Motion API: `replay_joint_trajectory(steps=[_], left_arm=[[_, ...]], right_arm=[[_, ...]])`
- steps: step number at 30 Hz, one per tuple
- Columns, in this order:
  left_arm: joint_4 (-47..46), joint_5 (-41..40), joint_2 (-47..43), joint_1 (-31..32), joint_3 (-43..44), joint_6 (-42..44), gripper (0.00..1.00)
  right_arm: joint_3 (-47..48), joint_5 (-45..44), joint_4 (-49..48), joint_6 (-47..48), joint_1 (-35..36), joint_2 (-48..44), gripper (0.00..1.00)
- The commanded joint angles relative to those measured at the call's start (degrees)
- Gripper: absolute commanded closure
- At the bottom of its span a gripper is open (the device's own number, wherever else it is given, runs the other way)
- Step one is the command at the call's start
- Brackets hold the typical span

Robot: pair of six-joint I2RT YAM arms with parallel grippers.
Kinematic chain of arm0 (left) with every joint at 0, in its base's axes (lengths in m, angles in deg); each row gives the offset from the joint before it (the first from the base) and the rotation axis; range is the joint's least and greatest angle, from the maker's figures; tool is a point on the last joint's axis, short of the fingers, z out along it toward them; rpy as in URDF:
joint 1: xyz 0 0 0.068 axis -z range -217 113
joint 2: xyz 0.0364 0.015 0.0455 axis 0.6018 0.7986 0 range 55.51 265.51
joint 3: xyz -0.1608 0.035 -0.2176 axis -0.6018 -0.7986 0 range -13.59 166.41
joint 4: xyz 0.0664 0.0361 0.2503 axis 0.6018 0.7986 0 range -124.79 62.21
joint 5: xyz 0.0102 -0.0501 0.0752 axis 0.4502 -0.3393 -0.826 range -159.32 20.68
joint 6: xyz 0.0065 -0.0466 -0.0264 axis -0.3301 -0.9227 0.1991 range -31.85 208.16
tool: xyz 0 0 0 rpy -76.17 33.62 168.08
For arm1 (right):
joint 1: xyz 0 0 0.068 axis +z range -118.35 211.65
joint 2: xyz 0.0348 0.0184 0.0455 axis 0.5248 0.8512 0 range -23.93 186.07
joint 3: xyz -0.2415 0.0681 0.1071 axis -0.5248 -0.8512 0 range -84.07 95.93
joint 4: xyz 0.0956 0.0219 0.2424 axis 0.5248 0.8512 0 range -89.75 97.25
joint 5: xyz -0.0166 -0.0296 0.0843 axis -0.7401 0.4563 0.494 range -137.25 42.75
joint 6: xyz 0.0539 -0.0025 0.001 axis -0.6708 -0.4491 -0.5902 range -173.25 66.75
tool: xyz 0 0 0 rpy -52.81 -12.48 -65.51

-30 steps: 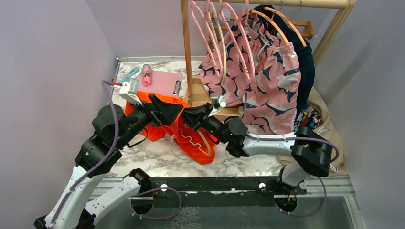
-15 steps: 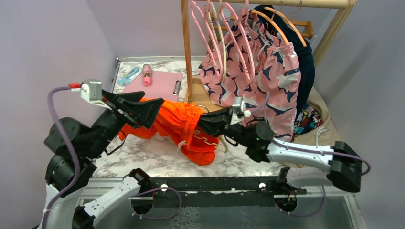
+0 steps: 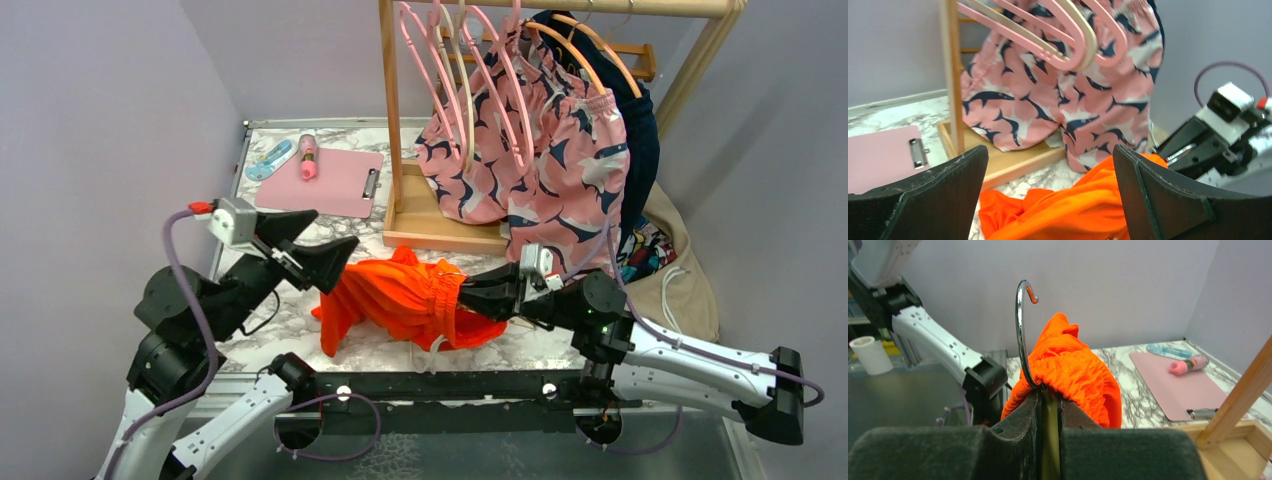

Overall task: Place the shorts on the hanger
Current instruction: Hang the shorts on the hanger.

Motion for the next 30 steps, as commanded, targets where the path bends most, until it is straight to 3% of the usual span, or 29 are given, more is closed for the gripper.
replay_joint_trajectory(steps=[1,8,15,18,21,25,30], left_arm=[[-6.3,15.0,0.24,0.14,-2.18,4.2,0.06],[-6.7,26.7,4.87,0.14,-3.51,2.79,0.25],[-7.87,34.71,8.33,0.14,-4.73,0.4,0.35],[-8.57,35.81,10.04,0.14,-5.17,-1.42,0.48],[-8.93,34.57,10.86,0.14,-5.65,-2.37,0.61],[-8.93,30.73,9.49,0.18,-7.34,-2.18,0.66],[-6.7,20.15,7.44,0.14,-10.67,-2.06,0.67]], right_arm=[[1.52,-0.2,5.4,3.79,0.01,-5.01,0.99],[1.08,-1.69,6.62,5.04,0.06,-7.11,0.99],[-0.68,-7.15,3.36,5.3,0.07,-7.03,0.99],[-1.3,-9.97,-0.56,4.95,0.02,-5.84,0.99],[-1.04,-11.26,-3.92,5.21,0.06,-3.74,0.99],[0.43,-13.69,-5.88,5.41,0.04,-0.32,0.99],[1.97,-17.53,-7.74,4.8,0.07,2.91,0.99]])
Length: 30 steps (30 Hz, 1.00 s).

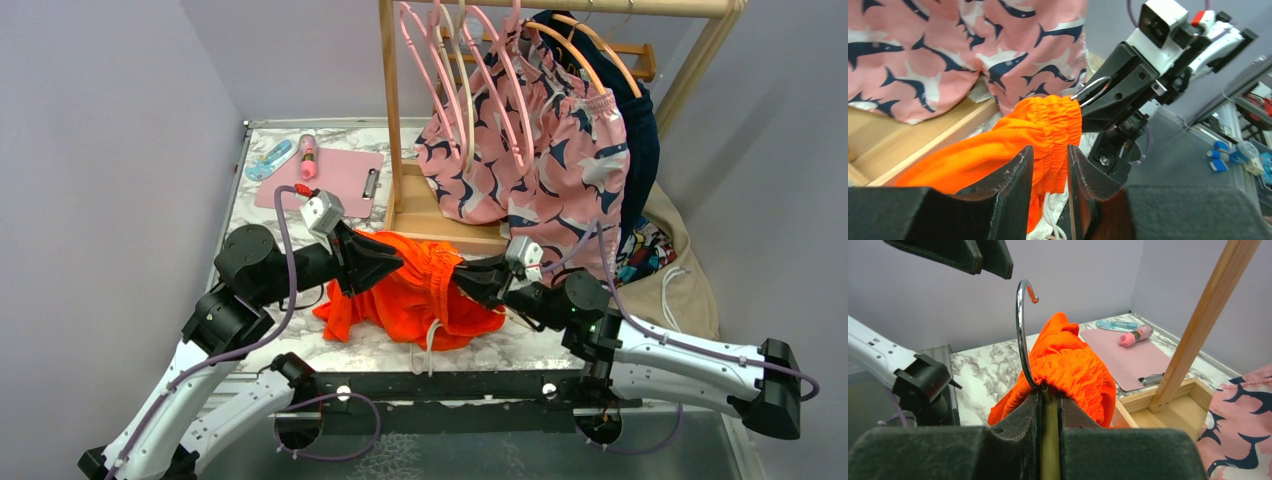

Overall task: Place the shorts on the hanger
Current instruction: Hang the shorts on the hanger.

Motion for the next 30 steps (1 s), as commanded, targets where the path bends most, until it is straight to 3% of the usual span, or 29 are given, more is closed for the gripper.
replay_joint_trajectory(steps=[1,9,17,30], left_arm=[[0.51,-9.85,-1.97,0.14,-2.34,-0.97,0.67],[0.68,-12.56,-0.57,0.18,-6.74,-4.49,0.67],[0.66,-18.23,-4.76,0.15,-11.71,-7.04,0.43],[0.97,-24.54,-5.17,0.14,-13.5,-11.43,0.33]], right_arm=[[3.82,-5.44,-8.76,0.44,0.07,1.4,0.99],[5.83,-5.13,-9.84,-1.21,0.06,4.8,0.99],[6.6,-4.24,-10.86,-1.97,0.02,6.64,0.99],[6.69,-3.23,-12.0,-3.15,0.02,6.98,0.99]])
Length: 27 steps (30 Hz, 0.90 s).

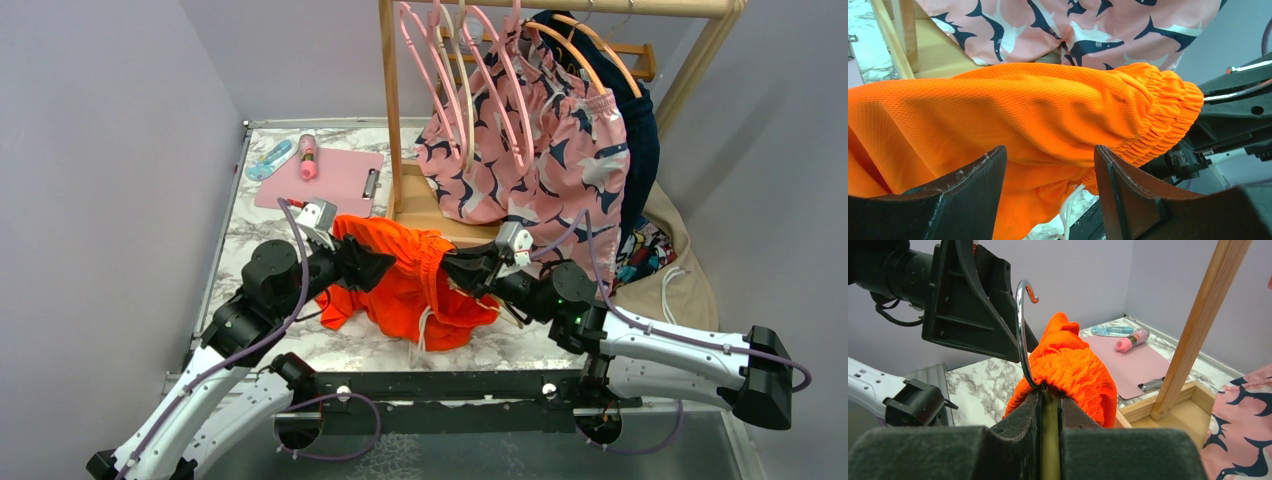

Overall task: Place the shorts on the hanger
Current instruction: Hang the shorts on the hanger.

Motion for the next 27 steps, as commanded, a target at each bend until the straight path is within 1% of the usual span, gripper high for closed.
replay_joint_trajectory(steps=[1,4,8,14,16,17,19,22,23,27], left_arm=[[-0.33,-2.88,0.89,0.14,-0.44,-2.75,0.33],[-0.86,-3.06,2.35,0.14,-0.59,-3.97,0.35],[-3.21,-1.87,2.56,0.14,-1.53,-5.33,0.42],[-5.76,-0.96,2.42,0.16,-2.49,-6.63,0.49],[-6.44,-0.47,2.62,0.14,-2.71,-6.92,0.56],[-6.67,-0.29,2.56,0.14,-2.85,-7.02,0.62],[-6.98,-0.08,2.44,0.14,-2.98,-7.09,0.75],[-7.04,0.01,1.68,0.14,-3.13,-6.53,0.98],[-7.01,-0.06,1.2,0.14,-3.21,-6.28,1.0],[-6.33,-1.28,-1.27,0.13,-3.44,-5.38,1.0]], right_arm=[[2.92,0.65,-7.23,-0.86,0.02,-0.7,0.99],[2.99,1.27,-7.41,-1.2,0.04,-0.67,0.99],[2.82,1.96,-7.58,-1.65,0.06,-0.38,0.99],[2.81,2.9,-8.33,-2.22,0.06,0.2,0.99],[2.94,3.25,-8.43,-2.33,0.05,0.48,0.99],[3.06,3.3,-8.45,-2.38,0.03,0.63,0.99],[3.13,3.31,-8.43,-2.42,0.06,0.77,0.99],[3.25,2.96,-8.16,-1.89,0.01,0.75,0.99],[3.33,2.7,-7.8,-1.59,0.03,0.76,0.99],[3.77,1.2,-5.15,0.14,0.06,0.3,0.99]])
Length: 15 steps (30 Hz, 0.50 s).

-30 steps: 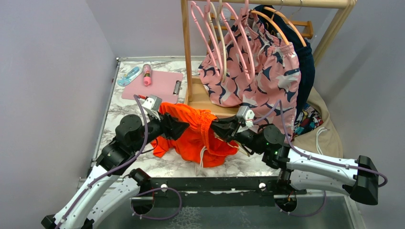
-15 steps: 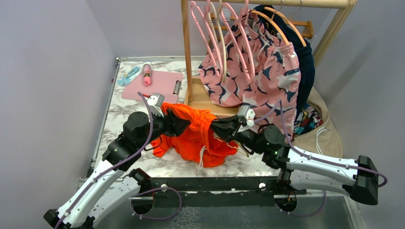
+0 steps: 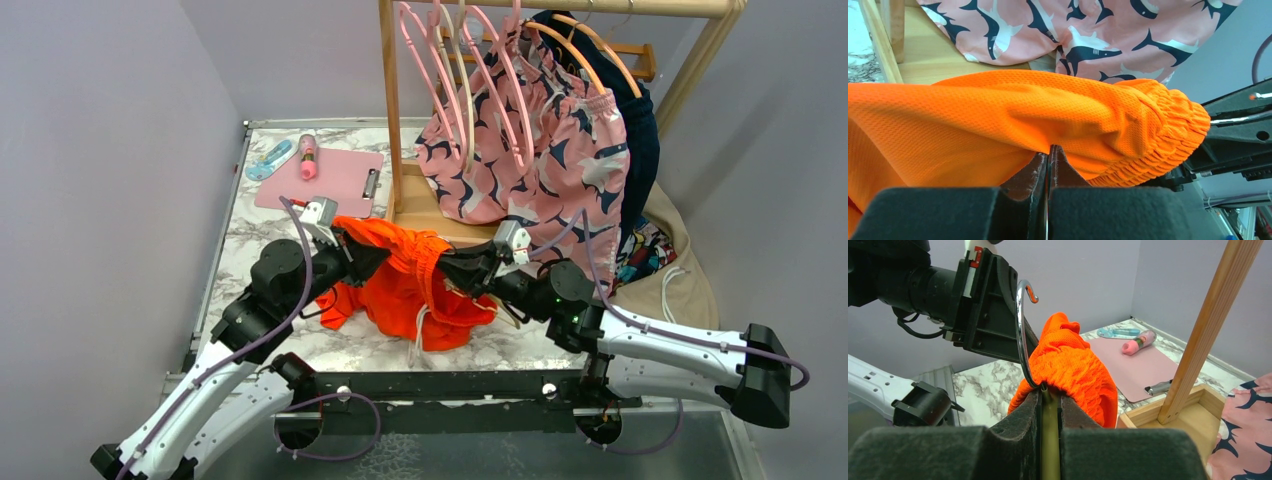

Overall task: Place the shorts on the hanger
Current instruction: Hang the shorts on the hanger.

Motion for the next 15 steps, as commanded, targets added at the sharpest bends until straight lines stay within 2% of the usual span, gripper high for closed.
replay_joint_trajectory(steps=[1,8,15], left_arm=[[-0.94,-0.61,-3.3,0.14,-0.49,1.11,1.0],[1.8,-2.51,-6.45,0.15,-0.13,1.93,1.0],[2.12,-2.38,-8.15,0.14,-0.3,1.81,1.0]], right_arm=[[3.56,-1.1,-3.21,2.12,0.07,-1.16,0.99],[5.26,-10.68,4.68,5.92,0.07,-1.94,0.99],[5.44,-15.92,5.74,7.04,0.06,-2.56,0.99]])
